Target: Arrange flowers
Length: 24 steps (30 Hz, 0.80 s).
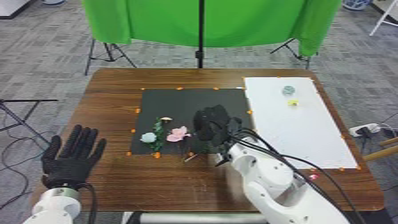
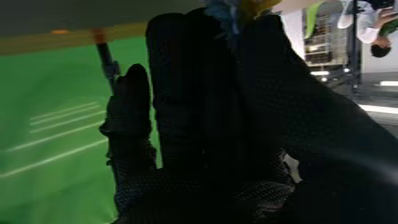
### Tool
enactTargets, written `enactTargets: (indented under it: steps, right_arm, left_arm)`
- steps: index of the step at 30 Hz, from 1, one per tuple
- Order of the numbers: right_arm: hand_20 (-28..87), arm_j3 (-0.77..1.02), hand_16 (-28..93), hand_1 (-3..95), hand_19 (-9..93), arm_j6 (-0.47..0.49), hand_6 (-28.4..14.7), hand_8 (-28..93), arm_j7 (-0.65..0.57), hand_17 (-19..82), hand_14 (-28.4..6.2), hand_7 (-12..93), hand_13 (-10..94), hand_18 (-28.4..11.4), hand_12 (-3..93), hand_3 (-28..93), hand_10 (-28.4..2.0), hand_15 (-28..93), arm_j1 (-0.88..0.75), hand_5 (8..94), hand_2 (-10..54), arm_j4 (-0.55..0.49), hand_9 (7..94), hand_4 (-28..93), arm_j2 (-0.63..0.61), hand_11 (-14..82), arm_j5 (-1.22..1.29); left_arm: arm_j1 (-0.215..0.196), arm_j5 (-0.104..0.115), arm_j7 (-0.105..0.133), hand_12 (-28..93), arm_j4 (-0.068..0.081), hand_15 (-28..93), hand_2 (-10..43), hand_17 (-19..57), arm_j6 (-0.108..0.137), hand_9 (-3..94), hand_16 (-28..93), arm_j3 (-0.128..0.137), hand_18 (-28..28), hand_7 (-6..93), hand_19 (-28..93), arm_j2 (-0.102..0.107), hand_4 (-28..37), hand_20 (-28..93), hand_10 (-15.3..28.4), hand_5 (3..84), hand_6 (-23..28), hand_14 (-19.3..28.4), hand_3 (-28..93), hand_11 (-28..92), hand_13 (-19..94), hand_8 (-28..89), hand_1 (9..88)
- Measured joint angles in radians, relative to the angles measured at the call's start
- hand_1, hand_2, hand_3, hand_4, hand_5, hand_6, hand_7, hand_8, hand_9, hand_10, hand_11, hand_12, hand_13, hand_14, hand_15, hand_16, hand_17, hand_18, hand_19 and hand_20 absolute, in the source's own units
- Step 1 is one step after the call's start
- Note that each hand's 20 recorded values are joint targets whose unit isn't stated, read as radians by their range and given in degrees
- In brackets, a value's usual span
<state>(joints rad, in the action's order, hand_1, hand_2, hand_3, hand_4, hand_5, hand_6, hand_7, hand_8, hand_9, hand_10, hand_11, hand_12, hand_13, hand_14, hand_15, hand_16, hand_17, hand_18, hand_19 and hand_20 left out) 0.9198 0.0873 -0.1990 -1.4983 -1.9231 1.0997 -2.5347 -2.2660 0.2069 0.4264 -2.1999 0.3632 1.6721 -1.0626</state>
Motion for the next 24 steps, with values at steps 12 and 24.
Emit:
enactTargets:
  steps: [12, 24]
  right_arm:
    - [40, 0.041, 32, 49.1, 79, 0.018, -1.5, -12, -0.052, 27, -10.0, 14, 62, -20.4, 18.0, 77, -13.4, 48, -0.038, 64.2, -9.5, 0.011, 69.3, -28, 0.007, 20.3, 0.021]
    - [39, 0.163, 22, 40.9, 79, -0.009, -2.6, -12, -0.129, 26, -13.2, 13, 54, -20.8, 16.3, 82, -15.7, 53, -0.108, 60.6, -9.0, -0.031, 60.4, -28, 0.004, 16.1, 0.075]
  left_arm:
    - [0.001, 0.004, -0.005, 11, 0.003, 32, 15.9, -4.5, 0.0, 40.2, -5, 0.003, 13.1, 14.0, 38, -0.001, -28.3, 15, 13.5, 46.6, 8.4, 12.6, 75, 23, 35, -10, 26.4]
    - [-0.002, 0.006, -0.006, 11, 0.004, 32, 16.0, -4.6, -0.001, 40.1, -5, 0.003, 13.1, 14.0, 38, -0.003, -28.3, 15, 13.4, 46.6, 8.4, 12.6, 75, 23, 35, -10, 26.3]
